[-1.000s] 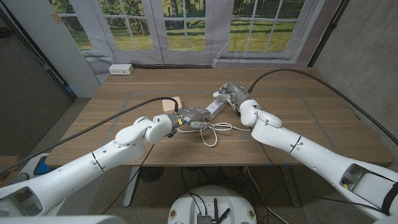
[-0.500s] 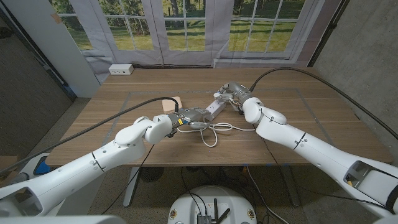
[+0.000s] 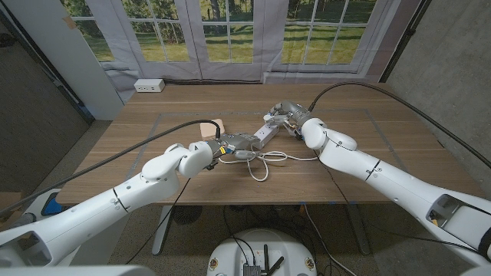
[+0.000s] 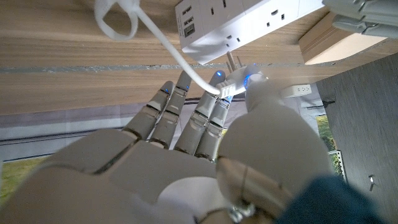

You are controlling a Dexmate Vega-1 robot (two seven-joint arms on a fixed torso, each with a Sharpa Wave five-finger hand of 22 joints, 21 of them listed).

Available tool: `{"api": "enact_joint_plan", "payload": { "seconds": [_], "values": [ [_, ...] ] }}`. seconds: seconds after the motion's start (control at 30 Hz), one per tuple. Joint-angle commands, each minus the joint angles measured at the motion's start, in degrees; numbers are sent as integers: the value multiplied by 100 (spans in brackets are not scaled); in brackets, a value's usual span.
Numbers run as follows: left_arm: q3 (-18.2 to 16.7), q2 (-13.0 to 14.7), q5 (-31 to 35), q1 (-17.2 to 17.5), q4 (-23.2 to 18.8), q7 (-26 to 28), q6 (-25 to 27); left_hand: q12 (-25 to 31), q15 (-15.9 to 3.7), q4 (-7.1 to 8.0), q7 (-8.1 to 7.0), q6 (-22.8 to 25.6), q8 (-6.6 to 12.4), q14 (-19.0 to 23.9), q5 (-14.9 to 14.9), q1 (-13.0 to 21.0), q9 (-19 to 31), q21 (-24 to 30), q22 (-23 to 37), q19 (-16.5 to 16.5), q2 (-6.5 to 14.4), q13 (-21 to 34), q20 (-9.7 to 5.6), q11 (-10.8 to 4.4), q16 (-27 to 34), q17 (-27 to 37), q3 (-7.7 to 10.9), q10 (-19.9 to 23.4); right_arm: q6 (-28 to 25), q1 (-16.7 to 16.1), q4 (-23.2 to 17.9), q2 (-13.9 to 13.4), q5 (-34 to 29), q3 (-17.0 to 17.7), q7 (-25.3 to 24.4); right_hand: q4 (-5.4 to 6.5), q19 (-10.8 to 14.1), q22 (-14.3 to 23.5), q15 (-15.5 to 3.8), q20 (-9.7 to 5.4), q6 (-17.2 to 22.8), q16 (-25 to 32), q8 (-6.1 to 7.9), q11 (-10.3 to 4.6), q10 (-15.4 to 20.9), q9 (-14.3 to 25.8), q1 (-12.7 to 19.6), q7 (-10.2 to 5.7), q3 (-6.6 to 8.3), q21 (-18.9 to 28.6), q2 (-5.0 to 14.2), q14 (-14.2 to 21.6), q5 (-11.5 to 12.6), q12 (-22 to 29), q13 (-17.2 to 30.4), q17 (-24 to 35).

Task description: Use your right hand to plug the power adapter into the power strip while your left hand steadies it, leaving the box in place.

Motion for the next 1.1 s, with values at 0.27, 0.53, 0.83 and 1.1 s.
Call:
{"api": "enact_joint_plan", "payload": {
  "seconds": [0.27, 0.53, 0.83, 1.1],
  "values": [
    [-7, -2, -2, -26, 41, -23, 25, 19, 4, -3, 9, 43, 29, 19, 26, -38, 18, 41, 24, -96, 661, 10, -457, -6, -14, 31, 51, 32, 440, 9, 203, 7, -66, 30, 238, 27, -6, 12, -930, 5, 200, -30, 23, -22, -37, 27, 197, -245, -8, 8, 116, -52, 44, -12, 29, 16],
    [3, -5, -8, -51, 54, -41, 7, 16, 11, -3, 3, 34, 23, 26, 25, -38, 19, 40, 24, -96, 660, 10, -457, -2, -14, 32, 55, 31, 429, -38, 195, 13, -63, 67, 257, 30, 0, 12, -930, 12, 184, -40, 12, -22, -42, 28, 203, -229, -21, 12, 120, -69, 50, -16, 38, 20],
    [-4, 3, 5, -28, 11, -46, 50, 13, 15, -2, 3, 35, 22, 30, 25, -38, 19, 40, 24, -94, 661, 11, -458, -6, -15, 32, 60, 31, 520, -45, 295, 49, -32, 89, 253, 38, 1, 12, -926, 15, 183, -44, 6, -21, -59, 30, 199, -240, -39, 14, 129, -73, 57, -30, 41, 28],
    [6, -2, 6, -41, 20, -66, 44, 11, 13, -2, 0, 37, 22, 36, 25, -37, 20, 42, 24, -86, 661, 11, -457, -8, -14, 33, 64, 32, 583, -1, 392, 52, -23, 110, 275, 42, -5, 12, -925, 20, 183, -50, 3, -21, -63, 30, 200, -245, -46, 13, 136, -77, 62, -34, 47, 30]
  ]
}}
